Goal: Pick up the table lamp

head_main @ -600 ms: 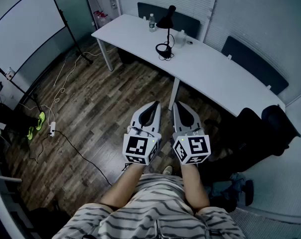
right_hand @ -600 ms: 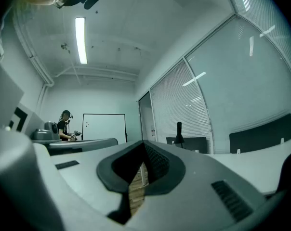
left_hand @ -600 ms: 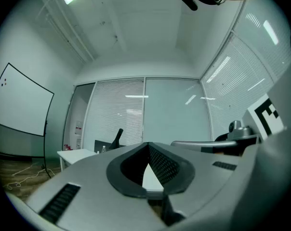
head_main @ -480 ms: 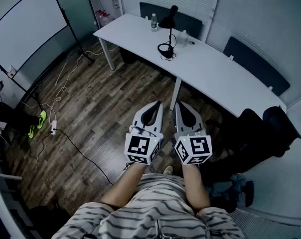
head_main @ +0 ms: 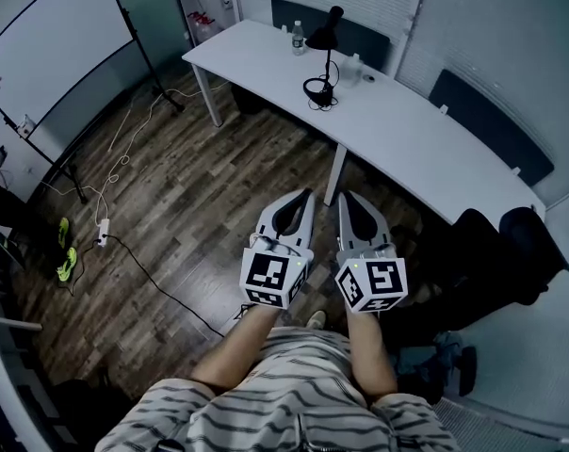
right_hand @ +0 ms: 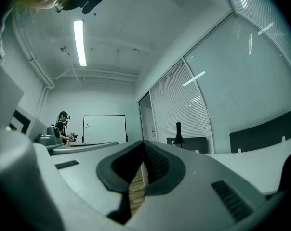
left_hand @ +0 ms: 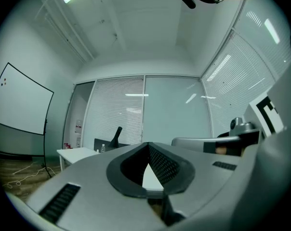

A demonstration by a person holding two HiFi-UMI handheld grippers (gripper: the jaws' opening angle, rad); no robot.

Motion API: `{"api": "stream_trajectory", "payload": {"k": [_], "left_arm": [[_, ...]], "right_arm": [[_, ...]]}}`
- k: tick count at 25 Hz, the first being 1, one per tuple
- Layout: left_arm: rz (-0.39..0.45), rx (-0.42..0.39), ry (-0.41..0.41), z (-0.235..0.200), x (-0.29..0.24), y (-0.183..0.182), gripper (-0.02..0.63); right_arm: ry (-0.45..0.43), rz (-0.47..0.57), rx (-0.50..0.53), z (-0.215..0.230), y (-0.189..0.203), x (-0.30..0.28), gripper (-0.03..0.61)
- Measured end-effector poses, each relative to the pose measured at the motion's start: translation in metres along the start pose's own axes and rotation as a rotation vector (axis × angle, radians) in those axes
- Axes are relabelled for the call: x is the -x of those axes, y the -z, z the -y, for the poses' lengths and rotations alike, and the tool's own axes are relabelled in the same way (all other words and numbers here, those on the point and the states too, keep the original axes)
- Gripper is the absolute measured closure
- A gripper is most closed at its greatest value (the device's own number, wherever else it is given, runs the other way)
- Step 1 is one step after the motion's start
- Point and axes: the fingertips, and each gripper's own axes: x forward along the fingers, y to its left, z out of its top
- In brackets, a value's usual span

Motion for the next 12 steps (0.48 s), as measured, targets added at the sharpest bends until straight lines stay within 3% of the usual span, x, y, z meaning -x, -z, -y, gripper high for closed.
{"api": "stream_trajectory", "payload": {"k": [12], "left_arm": [[-0.012,-0.017,-0.043,0.029,-0.028,0.011,0.606]], "right_arm": [[-0.012,0.000,-0.031,0.047,0.003,0.011,0.568]]}}
